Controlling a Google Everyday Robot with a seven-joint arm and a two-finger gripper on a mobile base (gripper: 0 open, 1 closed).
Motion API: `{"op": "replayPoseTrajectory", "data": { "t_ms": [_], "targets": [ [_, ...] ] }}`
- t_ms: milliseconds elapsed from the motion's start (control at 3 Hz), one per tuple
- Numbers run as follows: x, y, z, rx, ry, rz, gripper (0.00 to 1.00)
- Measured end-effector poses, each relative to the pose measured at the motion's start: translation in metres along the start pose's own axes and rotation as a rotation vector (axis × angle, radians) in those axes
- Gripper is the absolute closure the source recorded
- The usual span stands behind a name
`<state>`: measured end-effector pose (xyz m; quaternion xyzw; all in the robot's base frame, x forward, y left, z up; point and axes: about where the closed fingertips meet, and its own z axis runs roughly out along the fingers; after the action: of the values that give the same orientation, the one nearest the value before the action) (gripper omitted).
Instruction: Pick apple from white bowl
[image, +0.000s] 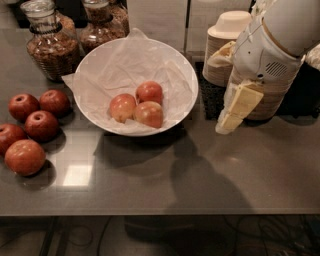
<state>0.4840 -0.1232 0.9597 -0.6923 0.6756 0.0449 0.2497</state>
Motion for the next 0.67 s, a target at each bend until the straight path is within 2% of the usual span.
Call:
{"op": "replayPoseTrajectory", "data": {
  "t_ms": [333,667],
  "targets": [
    [-0.0209,-0.0077,0.0224,-0.026,-0.045,-0.062,0.26],
    [-0.0216,-0.0079,0.0231,-0.027,-0.046,-0.064,0.26]
  ]
}}
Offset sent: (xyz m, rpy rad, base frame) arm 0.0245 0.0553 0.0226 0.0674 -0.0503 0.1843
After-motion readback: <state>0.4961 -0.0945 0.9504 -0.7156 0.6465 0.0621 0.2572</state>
